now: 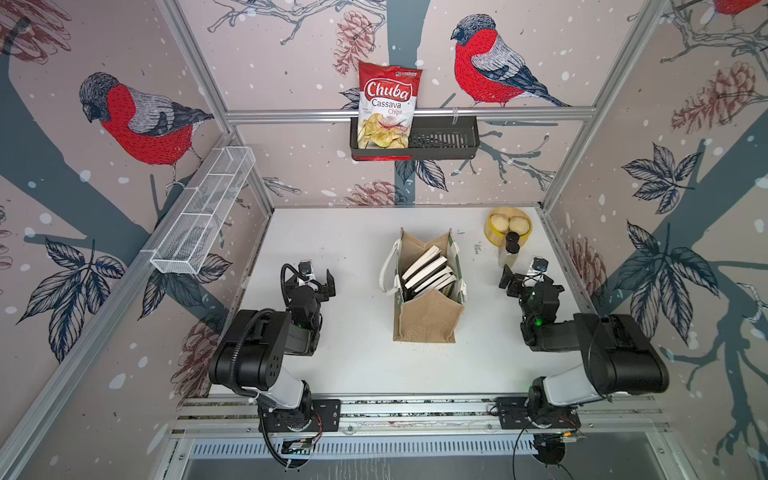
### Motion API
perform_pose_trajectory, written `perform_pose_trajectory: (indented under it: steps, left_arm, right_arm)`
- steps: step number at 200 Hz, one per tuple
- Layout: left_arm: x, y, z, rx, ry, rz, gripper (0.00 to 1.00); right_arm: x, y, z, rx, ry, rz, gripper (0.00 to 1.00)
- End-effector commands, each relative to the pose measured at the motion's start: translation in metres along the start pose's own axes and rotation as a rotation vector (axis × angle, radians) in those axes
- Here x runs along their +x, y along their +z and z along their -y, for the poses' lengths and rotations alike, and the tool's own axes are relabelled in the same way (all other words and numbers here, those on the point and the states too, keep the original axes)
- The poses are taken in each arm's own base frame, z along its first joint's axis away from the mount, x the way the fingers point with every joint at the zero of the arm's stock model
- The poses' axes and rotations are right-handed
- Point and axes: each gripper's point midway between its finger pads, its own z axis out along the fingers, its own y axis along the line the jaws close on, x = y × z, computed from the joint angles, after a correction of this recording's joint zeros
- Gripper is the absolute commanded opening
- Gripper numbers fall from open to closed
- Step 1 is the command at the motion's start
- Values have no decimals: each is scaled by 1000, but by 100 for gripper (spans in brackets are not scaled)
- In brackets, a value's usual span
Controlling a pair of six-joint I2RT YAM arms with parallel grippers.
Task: Take out the books from the canvas bag
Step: Pick up the book from the canvas bag.
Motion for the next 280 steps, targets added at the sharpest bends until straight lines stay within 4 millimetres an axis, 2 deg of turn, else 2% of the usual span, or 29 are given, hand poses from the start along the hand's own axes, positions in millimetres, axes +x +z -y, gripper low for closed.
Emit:
perform_pose_trajectory:
  steps: [1, 170, 185, 203, 214, 223, 241, 261, 280]
  left_arm:
    - [-27, -2, -3, -12, -13, 107, 99]
    - [-27, -1, -3, -11, -16, 105, 99]
    - [-26, -2, -10, -51, -32, 106, 99]
    - [-30, -7, -32, -176, -85, 123, 99]
    - [-30, -12, -35, -190, -102, 118, 99]
    - [-32, -13, -29, -152, -78, 128, 99]
    - [-42, -15, -22, -166, -23, 150, 99]
    - [-62, -12, -15, -158, 8, 126, 99]
    - [-88, -10, -13, -147, -56, 103, 99]
  right_arm:
    - [-14, -1, 2, 15, -4, 56, 100]
    - [-13, -1, 3, 14, 3, 55, 100]
    - [-17, -2, 4, 22, 2, 68, 100]
    - [-27, 1, 1, 40, -19, 52, 100]
    - [-29, 7, -5, 54, -34, -10, 100]
    - [-32, 10, -14, 53, -61, -35, 100]
    - [-38, 7, -43, 49, -156, -36, 100]
    - [-35, 14, -69, 77, -175, -133, 100]
    - [-32, 22, -87, 114, -159, -239, 100]
